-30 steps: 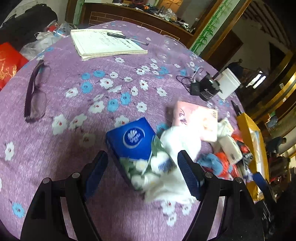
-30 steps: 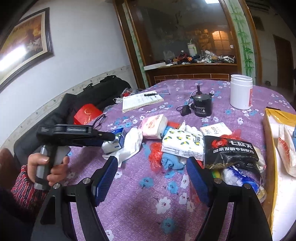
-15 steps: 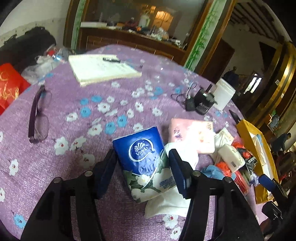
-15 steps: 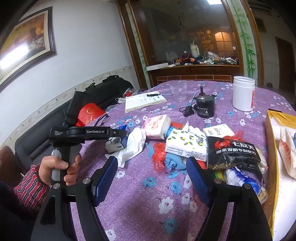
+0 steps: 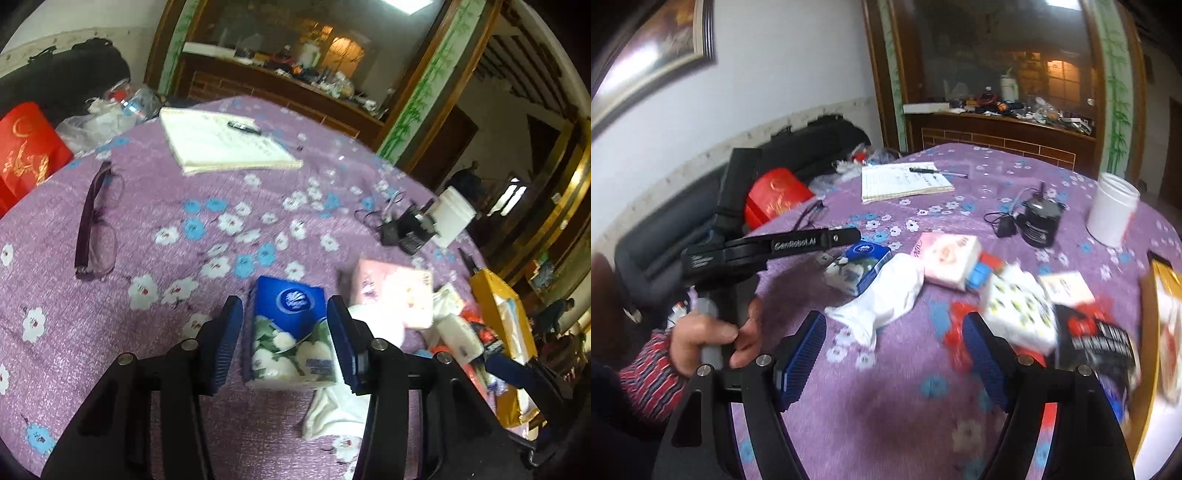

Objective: Organize soft objects
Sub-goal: 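Grasp the blue Vinda tissue pack with the left gripper while the right grasps the white cloth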

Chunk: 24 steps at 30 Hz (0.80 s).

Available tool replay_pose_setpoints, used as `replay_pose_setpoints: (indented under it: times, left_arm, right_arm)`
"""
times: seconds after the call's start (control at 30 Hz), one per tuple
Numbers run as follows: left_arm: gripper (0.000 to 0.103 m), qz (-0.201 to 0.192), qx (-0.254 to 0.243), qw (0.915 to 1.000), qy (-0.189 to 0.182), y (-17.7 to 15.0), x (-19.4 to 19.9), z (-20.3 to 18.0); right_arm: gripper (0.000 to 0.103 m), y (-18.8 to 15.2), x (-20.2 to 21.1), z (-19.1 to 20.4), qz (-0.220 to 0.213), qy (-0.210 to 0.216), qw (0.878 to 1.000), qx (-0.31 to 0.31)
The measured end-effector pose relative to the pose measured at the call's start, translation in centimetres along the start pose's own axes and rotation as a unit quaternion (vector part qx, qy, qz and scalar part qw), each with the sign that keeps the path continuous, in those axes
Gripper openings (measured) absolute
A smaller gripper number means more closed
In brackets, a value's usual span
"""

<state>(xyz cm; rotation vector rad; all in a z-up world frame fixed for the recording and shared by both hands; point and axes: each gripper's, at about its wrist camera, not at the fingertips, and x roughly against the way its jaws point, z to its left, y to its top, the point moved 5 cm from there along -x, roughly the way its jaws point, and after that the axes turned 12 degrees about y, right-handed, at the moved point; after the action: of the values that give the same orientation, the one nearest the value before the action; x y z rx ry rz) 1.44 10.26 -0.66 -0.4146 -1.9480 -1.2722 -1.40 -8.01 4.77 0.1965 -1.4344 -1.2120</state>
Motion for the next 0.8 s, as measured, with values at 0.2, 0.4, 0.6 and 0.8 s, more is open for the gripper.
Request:
replay_pose_setpoints:
  times: [0.2,0.4,0.6,0.8]
  left_arm:
    - [0.075,0.018,-0.053,0.9979,0.031,-0.9,-0.9,-1.8]
    - [0.053,0.044,-0.059,0.9964,0.043,-1.1,-2.3,-1.7]
    - [0.047,-0.009,-0.005,0.9992,0.039,0.1,-0.4,0.4]
    - [0.048,-0.026,0.03,0.9978,0.053,0.7,0.2,2.1]
  right_arm:
    - [0.078,0.7,-2.4,-1.3,-0.008,0.014,0.999,-0.038]
    - [0.078,0.9,-2.3,-1.5,-0.017,0.011,0.999,-0.04]
    - [0.078,1.5,-2.8,-1.1,-0.004,-0.003,1.0,-0.021]
    - [0.077,1.9,-7.1,-0.3,0.071,-0.024,0.997,0.011]
